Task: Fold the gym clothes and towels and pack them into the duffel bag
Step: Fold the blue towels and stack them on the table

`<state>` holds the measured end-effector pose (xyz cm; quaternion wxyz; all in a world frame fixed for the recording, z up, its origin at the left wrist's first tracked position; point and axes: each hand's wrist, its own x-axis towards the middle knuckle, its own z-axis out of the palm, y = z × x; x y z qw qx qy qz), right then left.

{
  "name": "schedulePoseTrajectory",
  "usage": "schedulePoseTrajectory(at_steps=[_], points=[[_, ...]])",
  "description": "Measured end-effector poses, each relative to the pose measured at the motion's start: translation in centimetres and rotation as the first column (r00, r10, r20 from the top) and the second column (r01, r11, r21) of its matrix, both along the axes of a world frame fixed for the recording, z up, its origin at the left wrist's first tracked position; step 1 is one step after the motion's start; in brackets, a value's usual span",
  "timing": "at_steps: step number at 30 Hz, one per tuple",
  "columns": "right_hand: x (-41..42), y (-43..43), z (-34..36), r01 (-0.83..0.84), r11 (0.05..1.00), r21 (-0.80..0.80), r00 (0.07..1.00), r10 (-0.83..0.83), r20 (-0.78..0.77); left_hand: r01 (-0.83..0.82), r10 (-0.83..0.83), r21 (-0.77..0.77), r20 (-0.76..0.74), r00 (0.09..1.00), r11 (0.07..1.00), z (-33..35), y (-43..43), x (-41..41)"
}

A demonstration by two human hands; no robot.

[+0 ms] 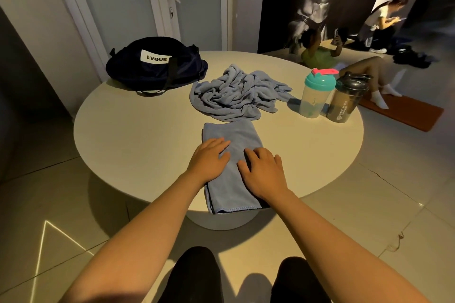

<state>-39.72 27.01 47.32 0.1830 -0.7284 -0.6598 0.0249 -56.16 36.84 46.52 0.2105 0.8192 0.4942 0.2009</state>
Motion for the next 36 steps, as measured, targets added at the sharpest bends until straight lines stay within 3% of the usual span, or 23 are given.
schedulePoseTrajectory(at_steps=[3,6,8,11,14,17,20,23,26,29,33,36], points=[[1.5,-1.3,-0.5,-0.026,0.989,-0.146,0.998,0.017,-0.061,-0.067,0.067,-0.007,0.067,0.995,0.998,-0.2,0.1,0.1],[2.4,-2.9,-1.2,0.042,0.998,0.040,0.994,-0.038,-0.104,-0.206,0.158,0.193,0.238,0.958,0.959,0.2,-1.4,-0.4],[2.1,-3.6,-1.3,0.126,0.974,0.190,0.984,-0.099,-0.145,-0.167,0.096,0.249,0.274,0.957,0.954,0.5,-3.6,-0.9],[1.5,-4.4,-1.5,0.094,0.973,0.211,0.988,-0.064,-0.141,0.042,-0.063,0.158,0.129,0.990,0.987,0.0,-6.7,-1.5],[1.6,-5.6,-1.9,0.055,0.980,0.190,0.971,-0.008,-0.237,0.095,-0.095,0.054,0.012,0.995,0.994,-0.7,-7.5,-2.0],[1.6,-7.2,-2.6,0.027,0.976,0.218,0.953,0.040,-0.301,0.076,-0.077,0.012,0.158,0.985,0.997,-0.4,-8.0,-2.4],[1.7,-9.0,-3.2,0.035,0.959,0.281,0.918,0.080,-0.389,-0.001,-0.030,0.122,0.251,0.968,0.993,0.0,-9.2,-2.8],[1.8,-10.6,-3.3,-0.035,0.967,0.253,0.907,0.137,-0.399,0.038,-0.067,0.156,0.186,0.980,0.987,-0.1,-11.0,-3.7],[1.5,-10.9,-3.1,-0.078,0.976,0.202,0.943,0.138,-0.304,0.197,-0.196,0.067,-0.018,0.980,0.978,0.1,-12.5,-4.7],[1.3,-11.0,-2.4,-0.081,0.984,0.156,0.931,0.130,-0.340,0.262,-0.250,0.063,-0.159,0.955,0.963,0.1,-12.8,-4.8],[1.3,-11.6,-1.5,-0.101,0.984,0.148,0.934,0.145,-0.328,0.219,-0.217,0.008,0.160,0.963,0.976,-0.4,-12.6,-4.8],[0.7,-12.0,-1.6,-0.127,0.977,0.173,0.950,0.170,-0.261,0.215,-0.222,0.062,0.163,0.961,0.975,-0.6,-12.5,-4.9]])
